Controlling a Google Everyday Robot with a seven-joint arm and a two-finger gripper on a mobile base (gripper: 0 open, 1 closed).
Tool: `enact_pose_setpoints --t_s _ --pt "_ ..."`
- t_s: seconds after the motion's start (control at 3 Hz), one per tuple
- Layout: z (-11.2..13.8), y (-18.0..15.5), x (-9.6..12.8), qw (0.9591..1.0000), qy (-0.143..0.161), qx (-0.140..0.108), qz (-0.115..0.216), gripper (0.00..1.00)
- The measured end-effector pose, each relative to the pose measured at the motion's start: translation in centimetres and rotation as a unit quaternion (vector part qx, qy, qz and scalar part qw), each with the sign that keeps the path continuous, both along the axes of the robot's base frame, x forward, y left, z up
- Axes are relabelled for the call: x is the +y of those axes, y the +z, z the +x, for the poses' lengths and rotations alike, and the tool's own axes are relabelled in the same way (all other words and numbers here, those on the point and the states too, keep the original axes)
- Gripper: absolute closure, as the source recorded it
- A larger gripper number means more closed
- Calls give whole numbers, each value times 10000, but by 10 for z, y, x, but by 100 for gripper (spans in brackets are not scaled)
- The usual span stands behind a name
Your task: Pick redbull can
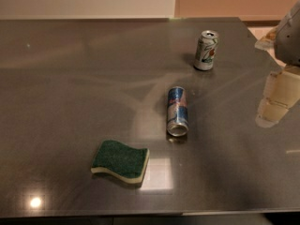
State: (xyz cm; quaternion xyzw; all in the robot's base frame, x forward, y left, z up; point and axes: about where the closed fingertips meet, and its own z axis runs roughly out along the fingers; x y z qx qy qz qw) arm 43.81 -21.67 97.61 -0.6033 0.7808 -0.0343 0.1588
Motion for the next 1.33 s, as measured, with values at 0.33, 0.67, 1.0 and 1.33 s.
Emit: enact_pose_setpoints --t_s 0.33,0.67,1.0,1.33 --pt "0 0 0 10000 2 0 1 0" --pt "7 3 6 9999 108 1 66 0" --pt "27 3 26 9987 487 18 124 0" --pt "48 -3 47 9954 953 7 77 0"
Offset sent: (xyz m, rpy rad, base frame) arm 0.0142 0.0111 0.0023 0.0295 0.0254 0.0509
